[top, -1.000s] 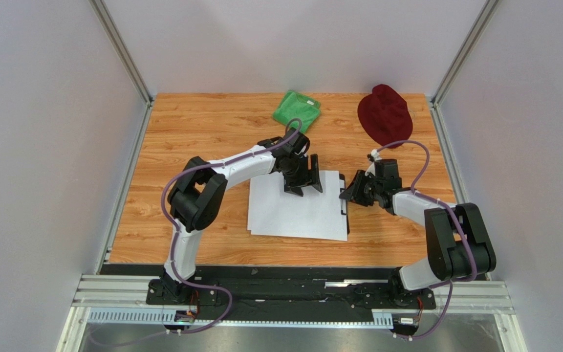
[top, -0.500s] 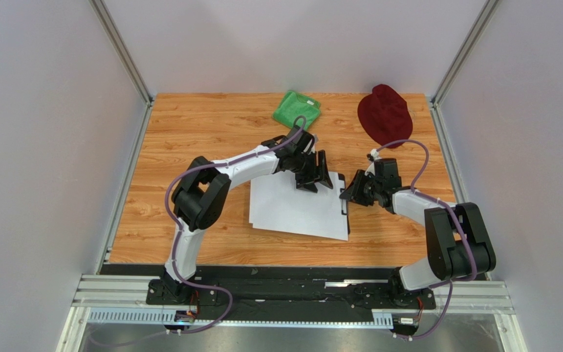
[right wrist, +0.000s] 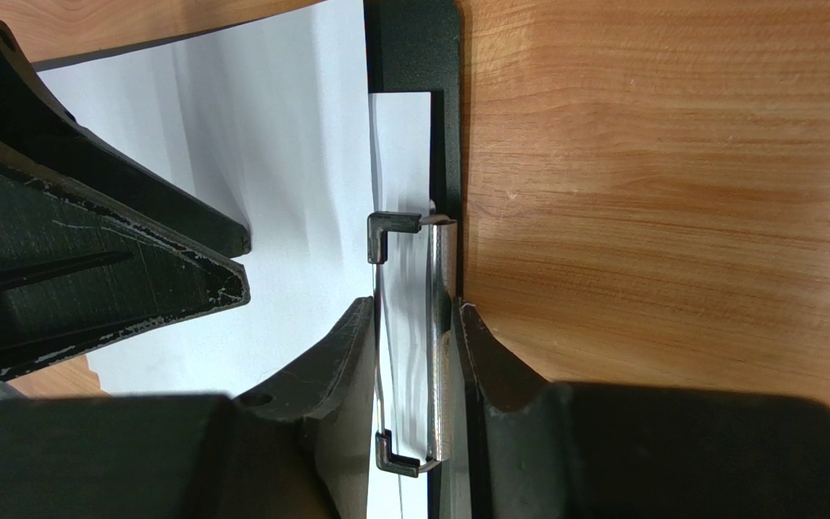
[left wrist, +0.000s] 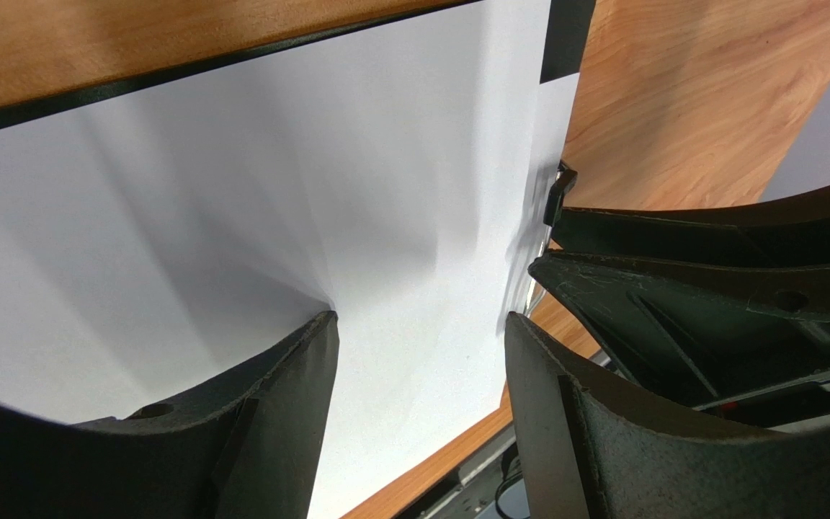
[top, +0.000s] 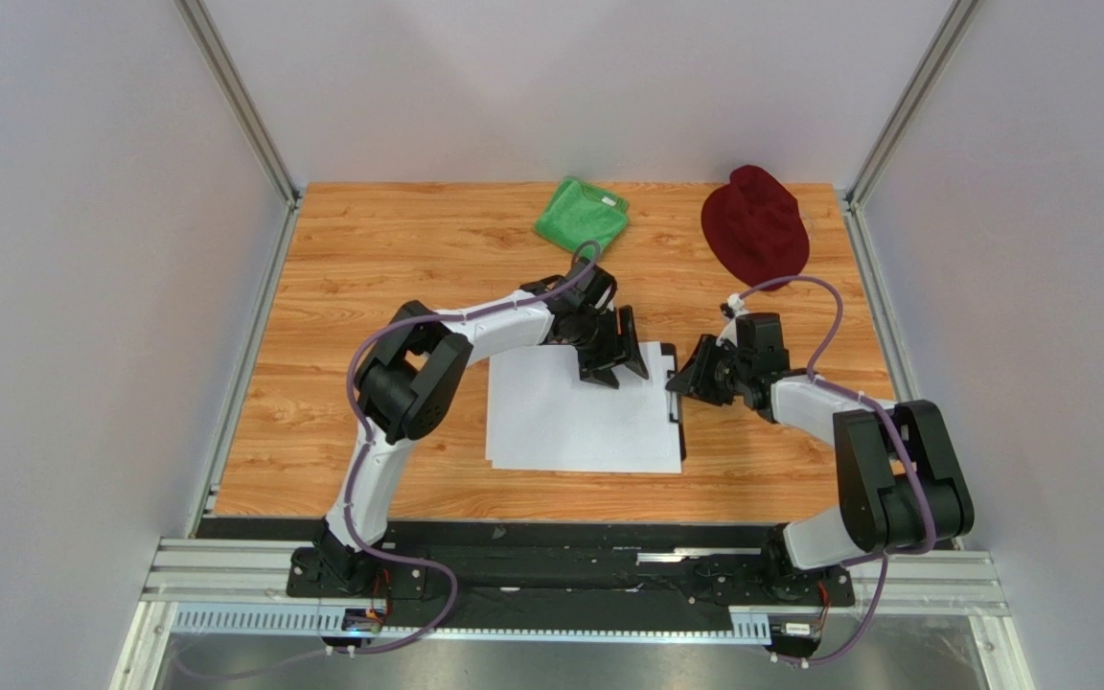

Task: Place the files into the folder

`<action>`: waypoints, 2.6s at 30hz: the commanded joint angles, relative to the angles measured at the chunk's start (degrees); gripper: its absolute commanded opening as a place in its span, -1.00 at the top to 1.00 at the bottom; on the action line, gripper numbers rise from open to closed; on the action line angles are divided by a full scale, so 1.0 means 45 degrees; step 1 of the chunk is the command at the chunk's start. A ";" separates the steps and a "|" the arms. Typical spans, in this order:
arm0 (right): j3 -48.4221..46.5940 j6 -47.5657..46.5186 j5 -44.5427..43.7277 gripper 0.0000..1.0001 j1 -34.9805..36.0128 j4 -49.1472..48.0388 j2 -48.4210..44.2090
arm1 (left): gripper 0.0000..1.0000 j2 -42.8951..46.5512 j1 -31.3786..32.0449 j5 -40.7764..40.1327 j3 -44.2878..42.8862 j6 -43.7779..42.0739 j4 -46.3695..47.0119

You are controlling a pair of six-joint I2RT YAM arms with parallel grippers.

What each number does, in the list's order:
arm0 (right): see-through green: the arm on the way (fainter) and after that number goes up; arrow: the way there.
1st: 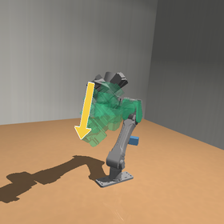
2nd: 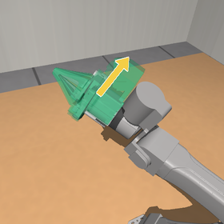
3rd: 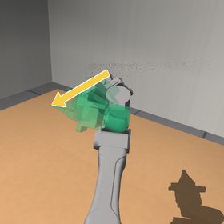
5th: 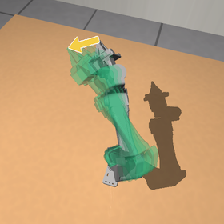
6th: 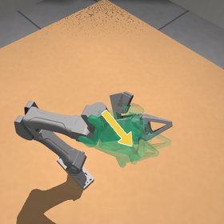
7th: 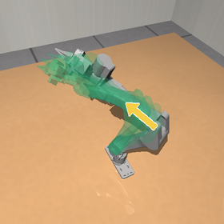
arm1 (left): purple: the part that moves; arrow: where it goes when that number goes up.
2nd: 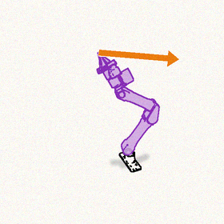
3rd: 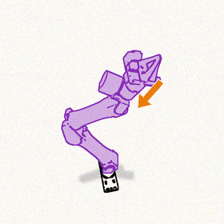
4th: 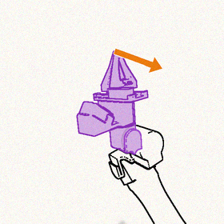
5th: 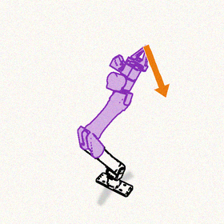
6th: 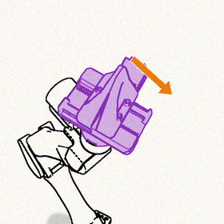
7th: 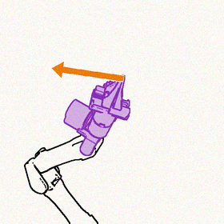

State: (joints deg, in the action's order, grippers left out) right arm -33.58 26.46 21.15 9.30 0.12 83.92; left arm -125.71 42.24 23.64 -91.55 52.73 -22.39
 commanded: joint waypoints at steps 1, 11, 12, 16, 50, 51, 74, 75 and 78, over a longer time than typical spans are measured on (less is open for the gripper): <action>-0.0193 -0.0156 0.0810 1.00 0.0120 -0.0868 -0.0016 | -0.35 -0.0560 -0.0011 0.0040 0.0071 0.0274 0.0620; -0.0389 -0.0470 -0.0519 1.00 0.0746 -0.0339 -0.0172 | -0.35 -0.0951 0.0204 0.0392 -0.0515 0.0431 0.0563; -0.0331 -0.0431 -0.0520 1.00 0.0746 -0.0359 -0.0211 | -0.35 -0.0854 0.0184 0.0198 -0.0496 0.0295 0.0485; -0.0155 -0.0157 -0.0462 1.00 0.0746 -0.0592 -0.0445 | -0.36 -0.0561 0.0086 0.0059 -0.0126 0.0352 0.0327; 0.0041 -0.0215 -0.0070 1.00 0.0746 -0.0750 -0.0309 | -0.27 -0.1927 0.0145 0.1387 -0.1394 0.1348 0.1734; 0.0060 -0.0196 -0.0090 1.00 0.0765 -0.0749 -0.0309 | -0.27 -0.1986 0.0145 0.1388 -0.1433 0.1349 0.1734; -0.1053 0.0370 -0.4620 1.00 0.2465 0.1632 0.0453 | -0.55 -0.0601 0.0145 0.2051 -0.1336 0.1876 0.2378; -0.1014 0.0448 -0.4679 1.00 0.2465 0.1595 0.0433 | -0.57 -0.0329 0.0087 0.2071 -0.1297 0.1857 0.2359; -0.0897 0.0663 -0.4660 1.00 0.2465 0.1400 0.0355 | -0.82 0.0373 -0.0127 0.2227 -0.1064 0.1837 0.2476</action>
State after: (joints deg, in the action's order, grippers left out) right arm -37.65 26.59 2.17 20.05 6.00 84.16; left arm -131.26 42.52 32.62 -96.68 61.41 -12.12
